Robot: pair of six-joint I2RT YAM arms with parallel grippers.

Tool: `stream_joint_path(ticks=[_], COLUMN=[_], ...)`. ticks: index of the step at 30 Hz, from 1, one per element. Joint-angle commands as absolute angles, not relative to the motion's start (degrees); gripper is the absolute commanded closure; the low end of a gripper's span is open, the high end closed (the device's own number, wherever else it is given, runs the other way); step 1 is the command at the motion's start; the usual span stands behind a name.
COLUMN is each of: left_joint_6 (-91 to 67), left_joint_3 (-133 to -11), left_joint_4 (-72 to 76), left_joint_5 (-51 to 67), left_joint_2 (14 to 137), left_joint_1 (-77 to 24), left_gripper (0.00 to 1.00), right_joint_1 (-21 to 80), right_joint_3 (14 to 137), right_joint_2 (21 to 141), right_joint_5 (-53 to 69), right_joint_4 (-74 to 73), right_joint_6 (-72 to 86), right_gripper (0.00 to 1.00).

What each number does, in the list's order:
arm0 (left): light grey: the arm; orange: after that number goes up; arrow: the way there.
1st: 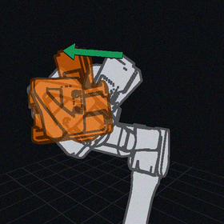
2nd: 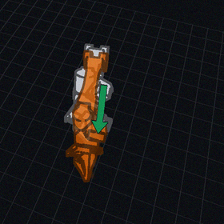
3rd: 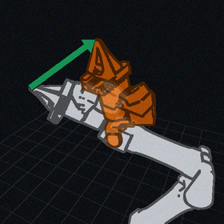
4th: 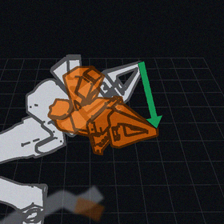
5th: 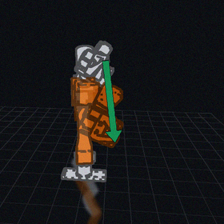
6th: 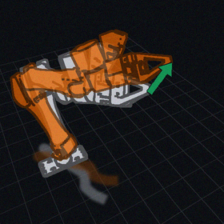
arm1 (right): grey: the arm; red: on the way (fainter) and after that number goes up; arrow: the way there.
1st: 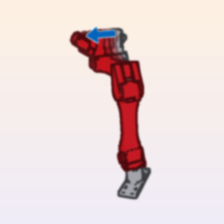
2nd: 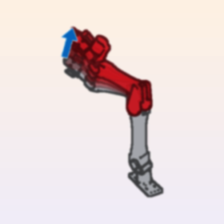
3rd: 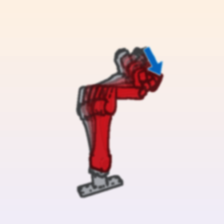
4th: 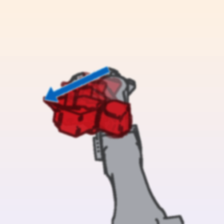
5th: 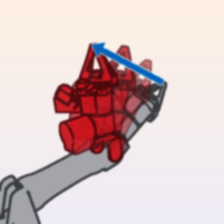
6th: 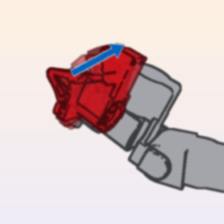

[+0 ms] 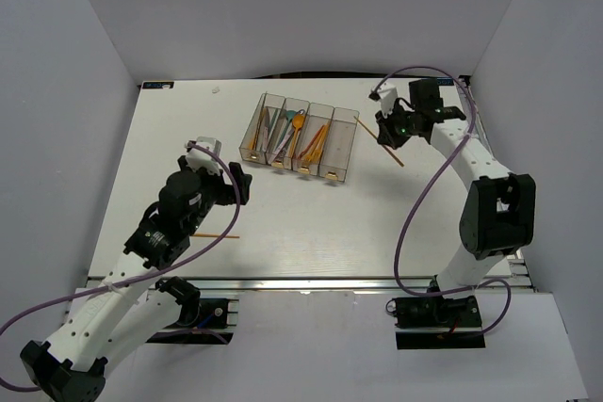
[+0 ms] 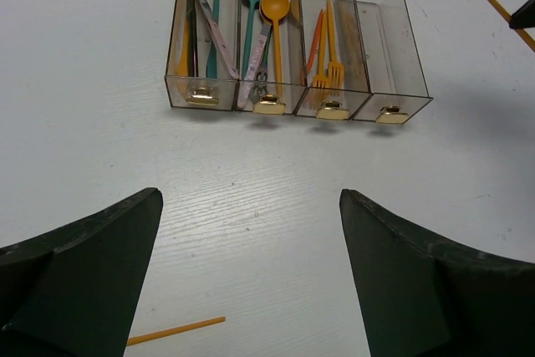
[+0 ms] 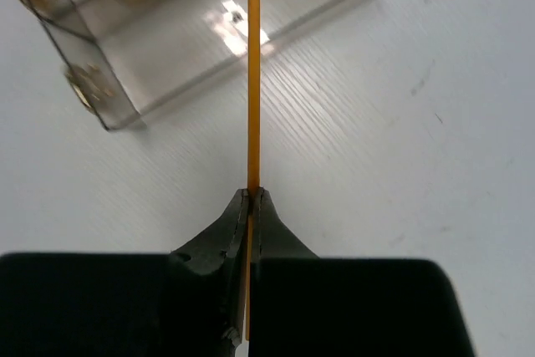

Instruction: Sort the eating utensils into containers

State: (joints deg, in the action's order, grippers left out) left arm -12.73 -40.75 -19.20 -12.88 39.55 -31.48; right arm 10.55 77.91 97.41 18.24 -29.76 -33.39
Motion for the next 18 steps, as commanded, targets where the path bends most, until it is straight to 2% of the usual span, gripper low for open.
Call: stream_joint_path(ticks=[1,4,10,18], left_joint_6=[-12.5,-12.4,-12.3,-12.3], left_joint_3=[-40.2,-40.0,-39.7,-39.6], left_joint_4=[-18.5,-18.5,-18.5,-18.5], left_joint_5=[-13.3,-13.7,-15.7,-16.5], left_joint_2=[38.5,38.4,38.1,38.8], left_joint_1=[-30.9,-30.8,-30.5,-28.1], left_gripper=[0.02,0.02,0.02,0.02], right_joint_1=[12.0,12.5,12.7,13.4], right_joint_3=[81.4,81.5,79.3,73.7], right_joint_2=[97.2,99.0,102.5,105.6], right_joint_5=[31.1,36.5,37.5,35.8], right_joint_4=[-28.7,-20.1,-7.3,12.3], right_joint_6=[-21.4,-7.8,16.1,36.5], right_gripper=[1.00,1.00,1.00,1.00])
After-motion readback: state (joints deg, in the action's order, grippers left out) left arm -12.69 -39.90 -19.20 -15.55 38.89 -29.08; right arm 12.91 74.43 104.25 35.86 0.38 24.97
